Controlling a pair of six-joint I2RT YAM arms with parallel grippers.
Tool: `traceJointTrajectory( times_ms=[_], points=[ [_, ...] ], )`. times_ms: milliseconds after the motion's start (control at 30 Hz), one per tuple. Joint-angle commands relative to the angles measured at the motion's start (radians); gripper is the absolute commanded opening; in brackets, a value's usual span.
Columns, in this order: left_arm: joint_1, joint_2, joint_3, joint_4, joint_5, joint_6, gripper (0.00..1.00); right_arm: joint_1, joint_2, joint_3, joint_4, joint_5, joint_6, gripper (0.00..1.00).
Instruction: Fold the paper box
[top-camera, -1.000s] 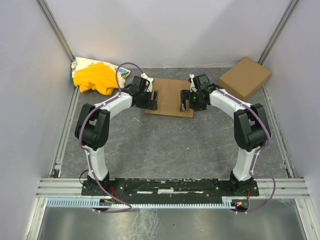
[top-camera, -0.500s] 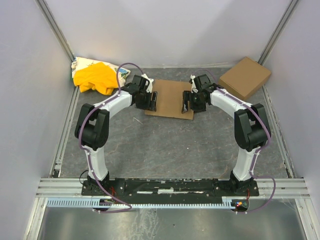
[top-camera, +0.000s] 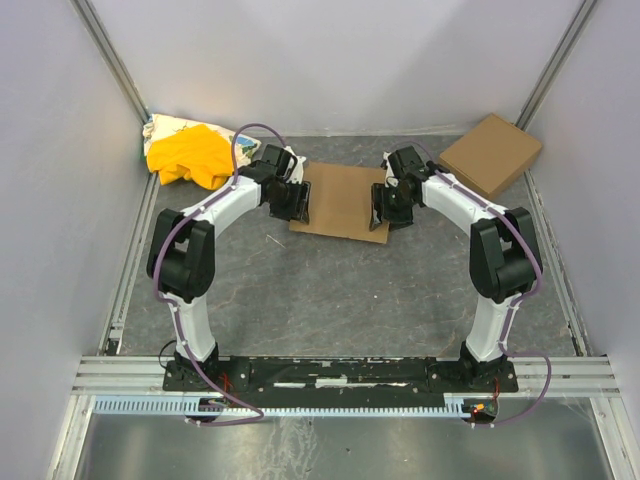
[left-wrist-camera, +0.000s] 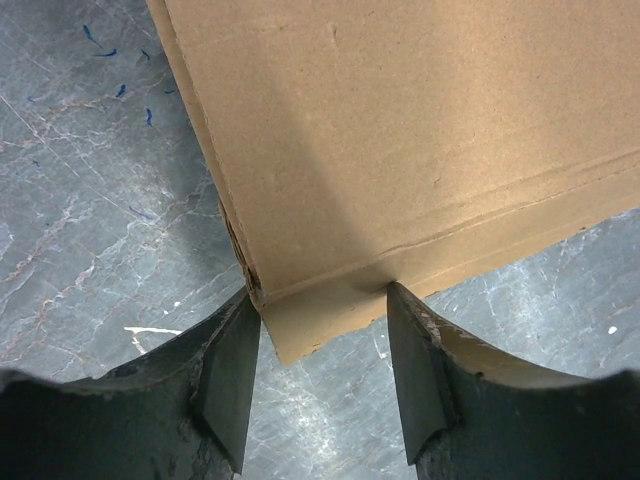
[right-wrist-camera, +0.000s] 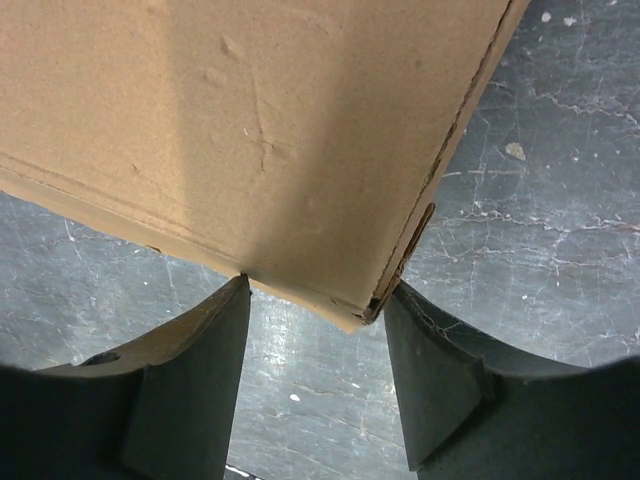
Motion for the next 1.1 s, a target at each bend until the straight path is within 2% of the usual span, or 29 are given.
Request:
traceJointTrajectory(
  times_ms=[0,633,1067],
  points=[
    [-0.008,-0.043,0.065,-0.015,0.126,-0.027,0.57,0.010,-0.054,0.055,-0.011,-0.073,0.035,0.62],
    [0.002,0.009,0.115,-0.066,0.270,-0.093,0.55,-0.046,-0.046,0.003,0.044,-0.300,0.089,0.67],
    [0.001,0.033,0.115,-0.131,0.273,-0.085,0.53,-0.060,-0.028,-0.017,0.109,-0.380,0.109,0.74]
  ],
)
